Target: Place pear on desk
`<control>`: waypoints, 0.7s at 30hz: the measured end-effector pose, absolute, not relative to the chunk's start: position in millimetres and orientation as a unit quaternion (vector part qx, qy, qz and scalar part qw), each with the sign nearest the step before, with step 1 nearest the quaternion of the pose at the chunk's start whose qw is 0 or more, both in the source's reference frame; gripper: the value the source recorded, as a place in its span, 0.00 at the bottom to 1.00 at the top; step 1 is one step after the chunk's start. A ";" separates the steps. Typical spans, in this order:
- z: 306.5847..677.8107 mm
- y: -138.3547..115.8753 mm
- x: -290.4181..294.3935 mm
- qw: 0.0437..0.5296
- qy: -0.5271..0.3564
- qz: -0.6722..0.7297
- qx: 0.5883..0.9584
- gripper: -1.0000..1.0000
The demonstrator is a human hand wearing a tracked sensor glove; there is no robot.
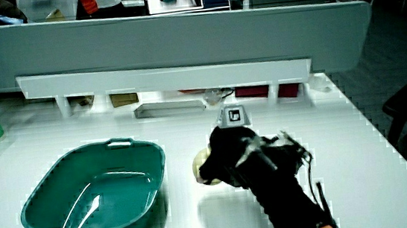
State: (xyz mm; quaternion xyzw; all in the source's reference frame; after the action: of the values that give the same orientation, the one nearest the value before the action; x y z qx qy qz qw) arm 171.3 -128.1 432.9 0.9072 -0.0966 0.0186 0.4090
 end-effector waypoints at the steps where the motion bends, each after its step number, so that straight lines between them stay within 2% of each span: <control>1: 436.0 -128.0 172.6 0.406 -0.097 0.013 0.909 0.50; 19: 469.4 -120.0 187.3 0.433 -0.072 0.015 0.899 0.50; 21: 468.4 -119.8 187.1 0.425 -0.073 0.006 0.902 0.50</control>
State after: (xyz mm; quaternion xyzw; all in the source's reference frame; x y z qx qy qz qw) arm 187.1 -119.8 468.4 0.9024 -0.0734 0.0064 0.4247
